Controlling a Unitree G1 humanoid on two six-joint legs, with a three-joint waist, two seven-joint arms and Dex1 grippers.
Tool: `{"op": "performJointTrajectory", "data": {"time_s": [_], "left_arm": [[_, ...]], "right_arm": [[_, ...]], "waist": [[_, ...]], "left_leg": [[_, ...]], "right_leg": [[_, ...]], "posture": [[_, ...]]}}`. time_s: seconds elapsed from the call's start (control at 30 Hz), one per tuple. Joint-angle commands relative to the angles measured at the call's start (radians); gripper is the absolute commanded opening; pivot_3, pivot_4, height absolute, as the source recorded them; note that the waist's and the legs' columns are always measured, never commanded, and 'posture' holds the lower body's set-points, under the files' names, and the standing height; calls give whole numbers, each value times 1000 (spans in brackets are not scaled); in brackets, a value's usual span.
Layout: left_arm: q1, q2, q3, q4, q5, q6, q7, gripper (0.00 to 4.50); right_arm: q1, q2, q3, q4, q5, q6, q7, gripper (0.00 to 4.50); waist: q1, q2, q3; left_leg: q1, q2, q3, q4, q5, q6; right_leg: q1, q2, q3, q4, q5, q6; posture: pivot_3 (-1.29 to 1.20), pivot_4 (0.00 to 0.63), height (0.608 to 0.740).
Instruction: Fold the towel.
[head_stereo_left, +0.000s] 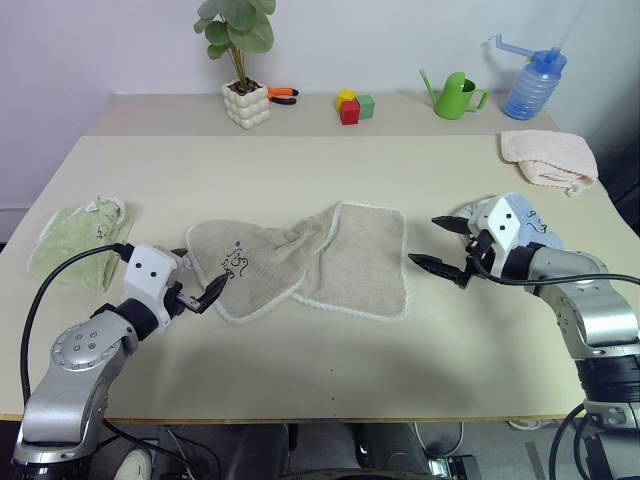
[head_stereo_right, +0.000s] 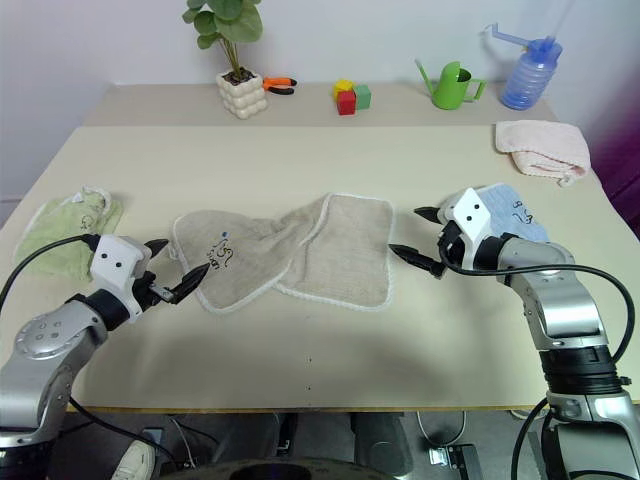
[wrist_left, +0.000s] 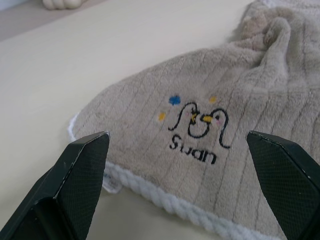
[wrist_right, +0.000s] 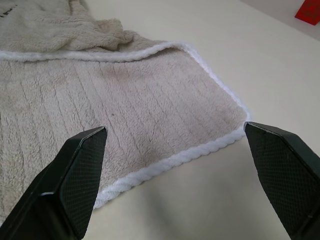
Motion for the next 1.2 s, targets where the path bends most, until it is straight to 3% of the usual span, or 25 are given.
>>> {"op": "performJointTrajectory", "data": {"time_s": [0.03,0.6,0.87,1.2], "left_arm": [[-34,1,-3,0,12,-28,6,4463],[-57,-10,-60,-17,12,-46,-39,4463],[16,101,-202,-116,12,-59,-215,4463],[16,185,-288,-44,162,-132,-232,4463]], "right_arm": [[6,3,-20,-28,3,-17,-4,4500],[54,1,-25,-79,6,3,-27,4500],[68,2,21,-105,12,43,22,4500],[154,39,12,-228,0,65,-72,4500]], "waist": [[0,0,0],[0,0,0],[-2,0,0],[0,1,1]], "left_leg": [[0,0,0,0,0,0],[0,0,0,0,0,0],[0,0,0,0,0,0],[0,0,0,0,0,0]], "right_leg": [[0,0,0,0,0,0],[0,0,0,0,0,0],[0,0,0,0,0,0],[0,0,0,0,0,0]], "posture": [[0,150,727],[0,150,727],[0,150,727],[0,150,727]]}}
